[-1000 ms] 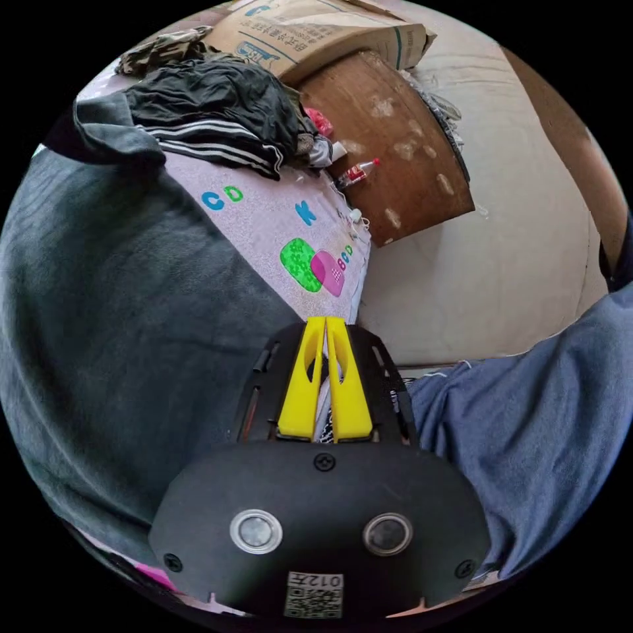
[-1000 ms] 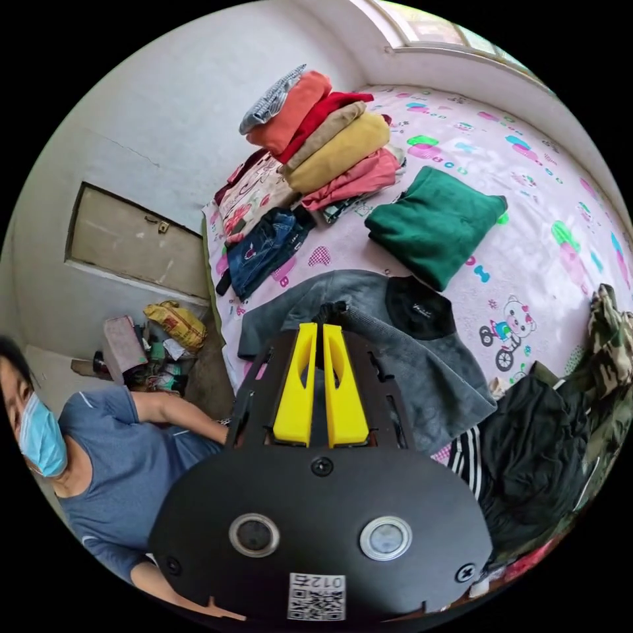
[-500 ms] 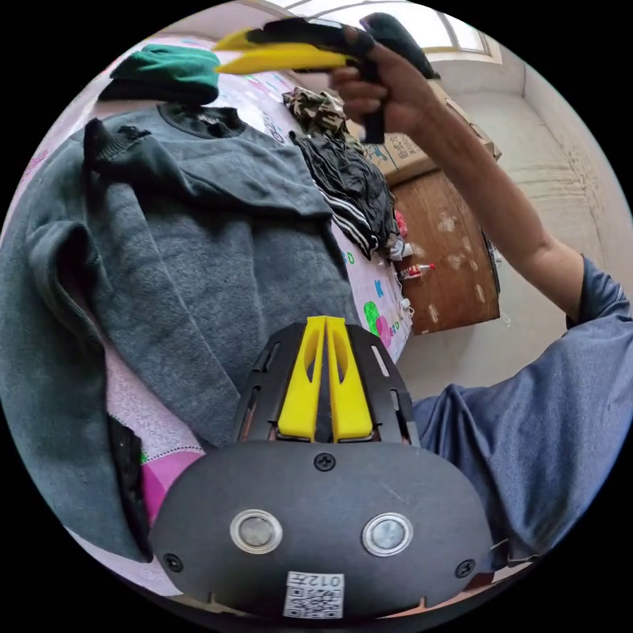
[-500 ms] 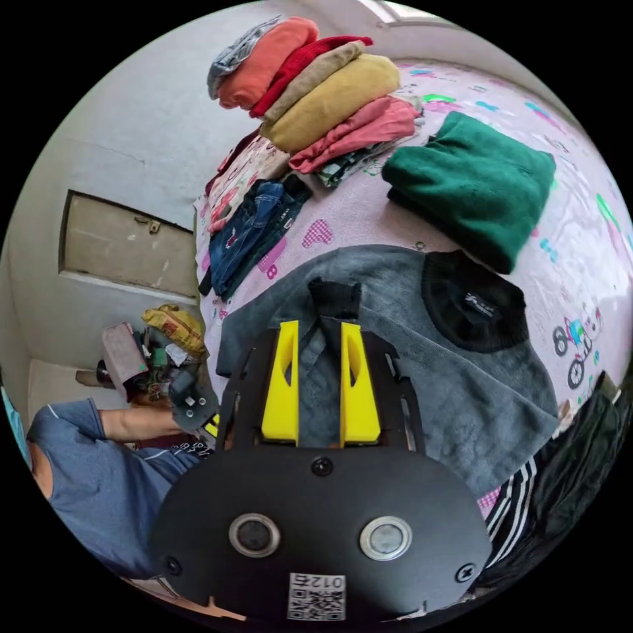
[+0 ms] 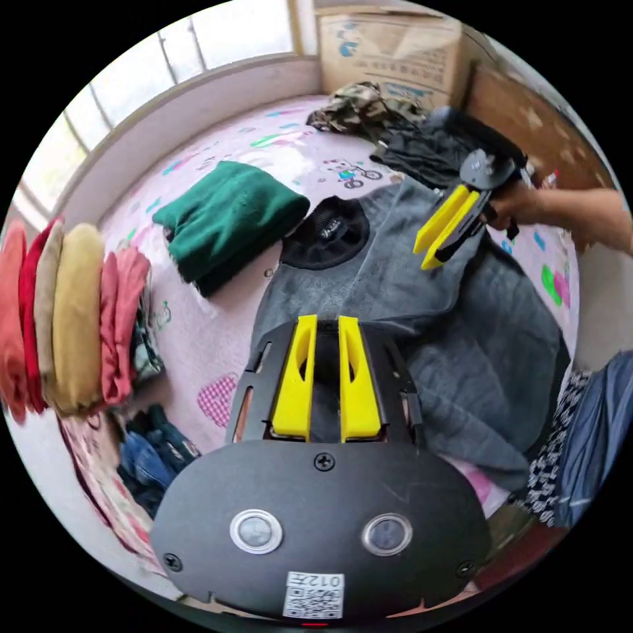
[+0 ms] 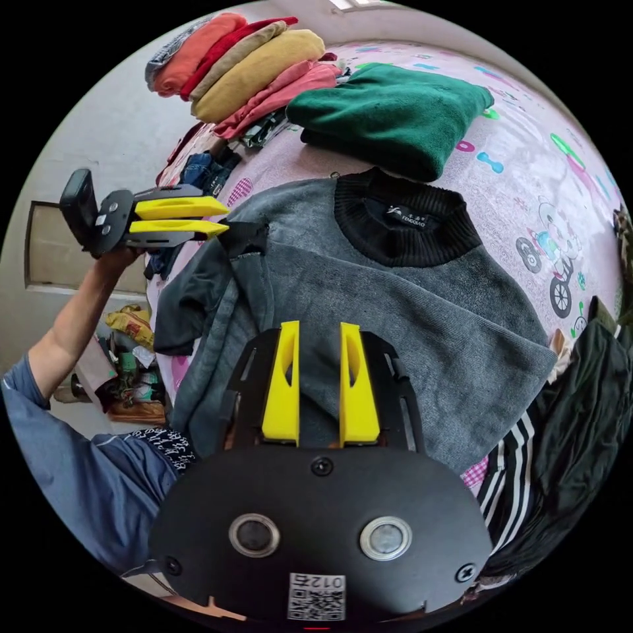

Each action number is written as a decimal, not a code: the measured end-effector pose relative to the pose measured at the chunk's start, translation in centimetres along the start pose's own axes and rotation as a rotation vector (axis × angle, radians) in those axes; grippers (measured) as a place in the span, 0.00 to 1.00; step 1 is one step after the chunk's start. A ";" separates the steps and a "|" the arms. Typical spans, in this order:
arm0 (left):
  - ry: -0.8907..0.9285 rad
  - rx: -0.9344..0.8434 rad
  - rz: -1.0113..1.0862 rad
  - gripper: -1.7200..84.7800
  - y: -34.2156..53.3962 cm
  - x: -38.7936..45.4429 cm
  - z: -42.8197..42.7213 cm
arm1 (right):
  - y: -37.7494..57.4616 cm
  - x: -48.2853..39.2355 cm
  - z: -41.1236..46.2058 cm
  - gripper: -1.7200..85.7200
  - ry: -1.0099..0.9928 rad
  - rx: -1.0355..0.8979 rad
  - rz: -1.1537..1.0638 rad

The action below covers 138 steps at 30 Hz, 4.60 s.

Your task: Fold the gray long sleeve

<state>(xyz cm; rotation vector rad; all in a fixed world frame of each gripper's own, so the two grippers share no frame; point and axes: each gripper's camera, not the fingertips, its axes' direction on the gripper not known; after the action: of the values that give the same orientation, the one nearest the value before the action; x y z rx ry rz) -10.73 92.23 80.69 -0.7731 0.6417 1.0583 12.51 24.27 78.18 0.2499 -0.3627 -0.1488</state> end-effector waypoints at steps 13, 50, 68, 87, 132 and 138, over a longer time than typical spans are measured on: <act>0.171 -0.443 0.707 0.10 -1.7 11.0 4.2 | 3.9 0.8 3.1 0.11 0.000 0.046 0.029; 0.065 -0.030 -0.964 0.05 36.4 14.5 -11.5 | 2.9 -15.1 7.1 0.10 -0.168 0.166 -0.094; 0.003 -0.057 -1.379 0.17 52.1 11.9 -17.4 | 10.2 -30.5 3.6 0.03 -0.082 0.180 -0.298; 0.270 -0.026 -1.356 0.10 53.3 6.5 -18.5 | 29.1 -36.3 -4.0 0.03 -0.183 0.269 -0.069; 0.522 0.080 -1.164 0.05 45.1 5.1 -18.3 | 20.5 -66.4 -0.4 0.12 0.559 0.017 -0.781; 0.429 0.106 -1.138 0.03 44.3 4.3 -19.6 | 18.1 -63.4 -2.9 0.04 0.527 0.049 -0.654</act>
<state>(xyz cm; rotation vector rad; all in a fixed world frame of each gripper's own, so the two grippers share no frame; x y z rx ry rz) -52.19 91.10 55.21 -1.0752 0.4794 -0.1871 -43.26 54.16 59.34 0.4378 0.2521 -0.7019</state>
